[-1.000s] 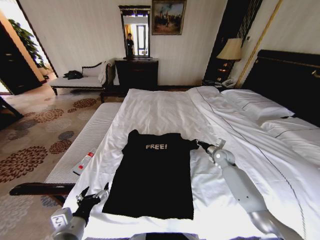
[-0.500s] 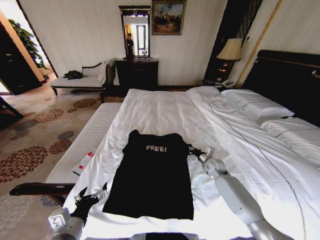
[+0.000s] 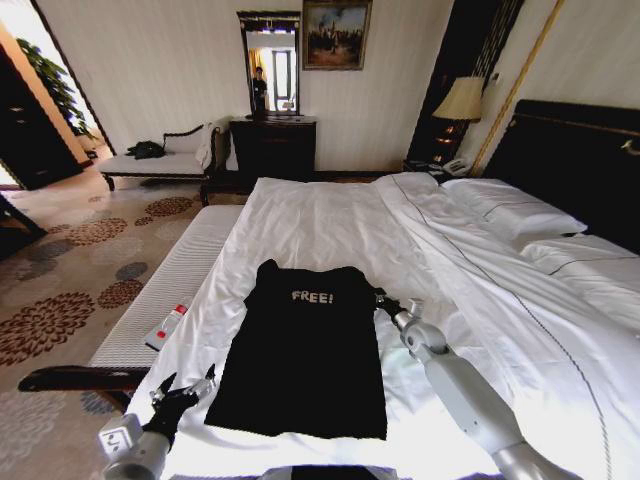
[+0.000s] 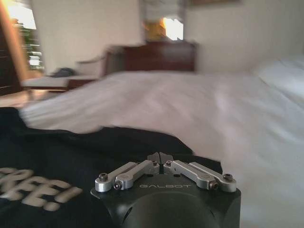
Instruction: Fold the clothes on the bed.
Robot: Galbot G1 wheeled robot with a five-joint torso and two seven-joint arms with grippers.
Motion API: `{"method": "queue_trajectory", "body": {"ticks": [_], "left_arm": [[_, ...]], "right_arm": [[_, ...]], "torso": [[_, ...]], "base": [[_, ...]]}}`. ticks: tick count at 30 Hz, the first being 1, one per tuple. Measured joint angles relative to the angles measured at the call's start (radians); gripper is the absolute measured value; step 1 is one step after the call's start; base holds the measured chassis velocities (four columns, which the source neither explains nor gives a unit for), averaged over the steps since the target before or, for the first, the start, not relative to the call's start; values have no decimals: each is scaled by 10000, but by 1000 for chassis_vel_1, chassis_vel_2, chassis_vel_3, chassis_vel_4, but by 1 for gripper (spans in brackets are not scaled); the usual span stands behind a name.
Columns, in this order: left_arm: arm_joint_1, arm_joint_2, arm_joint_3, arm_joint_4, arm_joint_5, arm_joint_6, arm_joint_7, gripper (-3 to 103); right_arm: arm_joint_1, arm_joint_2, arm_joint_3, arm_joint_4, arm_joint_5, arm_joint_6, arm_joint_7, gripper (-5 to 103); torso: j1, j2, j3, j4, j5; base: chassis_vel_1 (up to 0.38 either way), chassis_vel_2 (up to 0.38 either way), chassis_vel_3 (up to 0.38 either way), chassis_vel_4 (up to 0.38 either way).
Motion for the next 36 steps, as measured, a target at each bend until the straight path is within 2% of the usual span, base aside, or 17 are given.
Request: {"method": "queue_trajectory", "body": {"ticks": [1, 4, 5, 8, 11, 14, 18, 20, 24, 26, 28, 29, 33, 35, 36], "left_arm": [[0, 0, 0, 0, 0, 0, 0, 100], [148, -65, -285, -36, -136, -8, 81, 100], [148, -65, -285, -36, -136, -8, 81, 100], [208, -105, -414, -27, -207, -32, 133, 100], [199, -107, -421, -25, -225, -35, 137, 100], [163, -86, -413, -25, -243, -35, 138, 100], [52, -29, -328, 28, -254, -33, 126, 100], [34, -22, -306, 42, -254, -31, 125, 100], [-64, 3, -218, 88, -252, -19, 114, 100], [-88, 12, -206, 99, -253, -16, 113, 100], [-147, 35, -197, 138, -272, -13, 107, 100], [-147, 35, -197, 138, -272, -13, 107, 100], [-267, 88, -141, 226, -323, -6, 90, 100], [-294, 100, -129, 240, -329, -5, 87, 100], [-331, 114, -119, 256, -342, -2, 88, 100]], "right_arm": [[0, 0, 0, 0, 0, 0, 0, 0], [75, 6, -742, 3, -1207, 1125, -653, 0], [75, 6, -742, 3, -1207, 1125, -653, 0], [5, -15, -1276, -164, -2325, 1828, -1104, 0], [-42, 2, -1482, -293, -2663, 2020, -1167, -3], [-80, 33, -1593, -345, -2765, 2078, -1172, 1], [-215, 2, -1576, -255, -2704, 2133, -1132, 20], [-256, -27, -1540, -186, -2628, 2154, -1116, 20], [-571, -163, -1297, 314, -2165, 2294, -1089, 42], [-696, -212, -1174, 526, -1968, 2301, -1079, 42], [-985, -323, -832, 988, -1607, 2256, -985, 53], [-985, -323, -832, 988, -1607, 2256, -985, 53], [-1285, -490, -126, 1089, -1495, 2100, -714, 75], [-1312, -522, -34, 1018, -1505, 2061, -638, 75], [-1340, -556, 68, 929, -1555, 2012, -550, 80]], "torso": [[0, 0, 0, 0, 0], [1, -1, 1, 0, 3], [1, -1, 1, 0, 3], [0, 0, 1, -1, 4], [0, 0, 1, -3, 2], [0, -1, 1, -2, 5], [0, 0, 1, -2, 4], [0, 0, 1, -2, 3], [0, 0, 1, -2, 4], [1, -1, 1, -2, 6], [0, 0, 1, -3, 4], [0, 0, 1, -3, 4], [0, 0, 1, -2, 3], [0, 0, 0, -2, 3], [0, 0, 1, -3, 6]], "base": [[0, 0, 0, 0], [0, 0, 0, 0], [0, 0, 0, 0], [0, 0, 0, 0], [0, 0, 0, 0], [0, 0, 0, 0], [0, 0, 0, 0], [0, 0, 0, 0], [0, 0, 0, 0], [0, 0, 0, 0], [0, 0, 0, 0], [0, 0, 0, 0], [0, 0, 0, 0], [0, 0, 0, 0], [0, 0, 0, 0]]}}
